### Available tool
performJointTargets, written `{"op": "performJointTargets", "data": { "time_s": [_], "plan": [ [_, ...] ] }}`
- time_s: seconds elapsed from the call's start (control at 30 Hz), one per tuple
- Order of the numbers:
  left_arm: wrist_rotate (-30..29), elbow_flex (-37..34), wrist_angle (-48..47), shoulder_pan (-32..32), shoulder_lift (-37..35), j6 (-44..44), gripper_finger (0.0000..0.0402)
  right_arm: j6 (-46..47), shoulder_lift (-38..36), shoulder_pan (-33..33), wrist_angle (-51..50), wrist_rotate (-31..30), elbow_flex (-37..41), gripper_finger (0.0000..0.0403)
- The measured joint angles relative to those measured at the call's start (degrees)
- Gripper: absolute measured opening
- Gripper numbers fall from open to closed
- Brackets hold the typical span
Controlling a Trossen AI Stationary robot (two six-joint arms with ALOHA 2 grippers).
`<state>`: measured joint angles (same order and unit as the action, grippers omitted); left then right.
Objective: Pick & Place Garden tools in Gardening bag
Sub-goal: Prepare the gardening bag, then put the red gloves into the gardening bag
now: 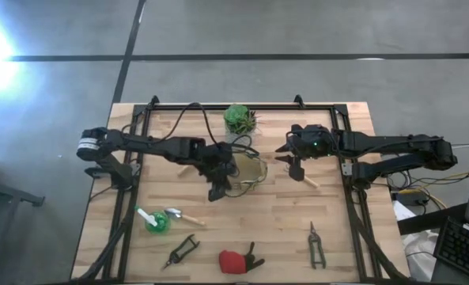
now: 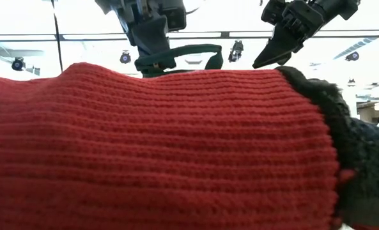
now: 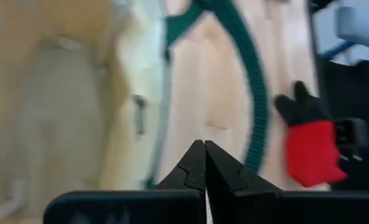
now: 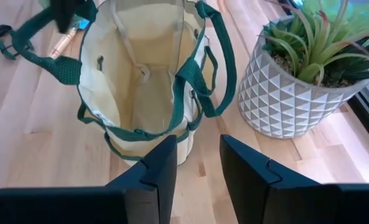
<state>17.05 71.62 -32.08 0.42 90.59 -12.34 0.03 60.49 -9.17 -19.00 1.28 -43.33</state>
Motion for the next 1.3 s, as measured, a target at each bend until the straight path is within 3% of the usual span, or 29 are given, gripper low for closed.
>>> {"op": "performJointTargets", "data": {
  "time_s": [0.2,0.57,0.67,0.83,1.03,1.3],
  "plan": [
    [-5.34,0.05,-0.11,0.26,0.02,1.96,0.0,0.0,0.0,0.0,-0.03,0.0,0.0,0.0118],
    [-6.76,2.36,2.82,0.26,-0.94,6.56,0.0,-0.17,0.0,0.0,-0.01,0.02,0.0,0.0107],
    [-10.69,2.62,1.89,-0.36,-1.76,7.72,0.0,-0.13,0.0,0.0,-0.09,0.02,0.01,0.0111],
    [-22.73,2.57,-0.79,-2.22,-6.84,7.91,0.0,0.0,0.02,0.0,-0.37,0.02,0.46,0.0117],
    [-32.63,-0.76,2.96,-7.09,-16.13,9.1,0.0,0.02,0.02,0.0,-0.31,0.04,1.97,0.0122],
    [-34.87,-14.52,17.12,-9.55,-29.71,11.3,0.0,2.81,0.04,0.0,0.57,0.04,4.82,0.0117]
  ]
}}
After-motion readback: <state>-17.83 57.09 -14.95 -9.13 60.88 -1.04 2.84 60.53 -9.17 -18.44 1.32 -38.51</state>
